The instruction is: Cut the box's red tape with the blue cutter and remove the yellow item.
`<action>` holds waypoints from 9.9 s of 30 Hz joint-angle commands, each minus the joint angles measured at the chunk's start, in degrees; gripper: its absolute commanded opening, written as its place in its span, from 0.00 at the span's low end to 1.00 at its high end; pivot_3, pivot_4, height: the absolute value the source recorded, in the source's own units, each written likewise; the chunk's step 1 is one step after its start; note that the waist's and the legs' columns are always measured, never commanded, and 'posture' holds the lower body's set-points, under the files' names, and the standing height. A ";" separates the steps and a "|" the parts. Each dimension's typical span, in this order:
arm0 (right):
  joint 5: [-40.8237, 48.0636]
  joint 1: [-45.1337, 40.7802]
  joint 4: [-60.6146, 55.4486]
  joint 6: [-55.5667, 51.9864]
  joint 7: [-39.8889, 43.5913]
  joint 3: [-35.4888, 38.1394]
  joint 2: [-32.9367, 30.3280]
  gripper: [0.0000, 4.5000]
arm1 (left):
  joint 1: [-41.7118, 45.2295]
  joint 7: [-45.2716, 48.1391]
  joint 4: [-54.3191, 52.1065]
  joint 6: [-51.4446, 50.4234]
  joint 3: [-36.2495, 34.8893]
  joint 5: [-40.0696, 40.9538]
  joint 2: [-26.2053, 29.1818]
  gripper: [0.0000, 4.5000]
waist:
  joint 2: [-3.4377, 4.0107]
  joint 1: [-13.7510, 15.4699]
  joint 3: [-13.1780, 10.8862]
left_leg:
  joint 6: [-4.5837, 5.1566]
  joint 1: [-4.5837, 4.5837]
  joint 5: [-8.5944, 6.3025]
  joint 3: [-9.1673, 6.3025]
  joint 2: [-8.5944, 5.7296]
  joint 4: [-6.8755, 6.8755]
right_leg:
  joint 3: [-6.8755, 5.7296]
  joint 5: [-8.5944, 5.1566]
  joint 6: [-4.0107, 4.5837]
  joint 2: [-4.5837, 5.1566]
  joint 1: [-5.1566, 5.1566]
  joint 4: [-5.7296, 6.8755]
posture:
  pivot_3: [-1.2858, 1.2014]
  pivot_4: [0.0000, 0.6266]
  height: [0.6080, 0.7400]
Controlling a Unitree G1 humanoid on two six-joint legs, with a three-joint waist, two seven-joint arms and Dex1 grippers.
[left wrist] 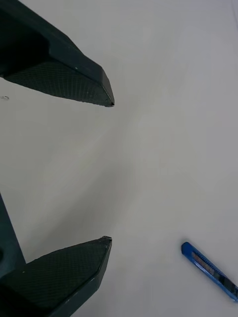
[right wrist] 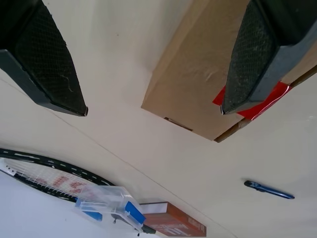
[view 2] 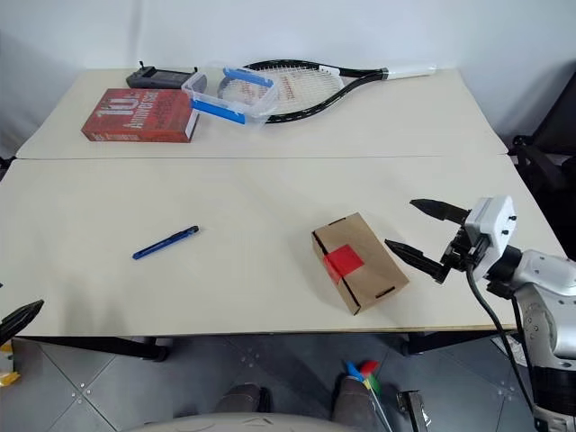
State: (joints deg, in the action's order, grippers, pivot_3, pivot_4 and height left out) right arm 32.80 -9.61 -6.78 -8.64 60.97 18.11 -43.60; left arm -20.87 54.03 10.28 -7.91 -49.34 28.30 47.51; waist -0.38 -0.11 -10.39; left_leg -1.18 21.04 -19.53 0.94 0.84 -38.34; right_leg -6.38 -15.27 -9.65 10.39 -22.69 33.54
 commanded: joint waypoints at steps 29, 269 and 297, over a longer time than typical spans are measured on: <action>-12.65 18.93 -4.79 -1.49 -1.31 -0.77 -5.28 0.00 | 39.75 -1.53 -24.70 -19.12 59.09 -6.62 -11.76 0.01 | 0.14 0.79 0.10 | 0.03 -0.02 -0.18 0.13 0.04 -0.74 | 0.19 0.05 -0.06 -0.09 0.13 0.25 | 0.52 0.24 1.00; -2.27 -6.17 -23.49 -40.81 -20.03 -35.64 2.15 0.01 | 36.34 -2.24 -42.23 -26.48 74.97 -34.66 -8.62 0.09 | 0.09 1.79 0.15 | 0.48 -0.55 -1.06 1.23 0.36 -0.85 | 0.20 0.15 0.01 -0.08 0.15 -0.08 | 0.52 0.24 1.00; 47.46 3.88 -33.38 -59.59 -33.99 -1.18 -0.73 0.40 | 22.73 -6.24 -33.18 25.46 56.35 -26.55 -4.80 0.09 | 0.19 1.71 0.10 | 0.41 -0.41 -1.21 1.23 0.59 -0.82 | 0.00 0.13 0.06 -0.16 -0.02 -0.09 | 0.52 0.24 1.00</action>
State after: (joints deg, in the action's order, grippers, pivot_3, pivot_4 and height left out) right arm 70.02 -6.96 -38.94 -66.28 32.24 13.04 -41.76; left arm 1.74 48.29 -21.85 9.99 9.64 -0.97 43.14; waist -0.20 1.60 -10.29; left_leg -0.75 20.63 -20.76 2.17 1.41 -39.18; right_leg -6.40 -15.14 -9.59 10.25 -22.69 33.45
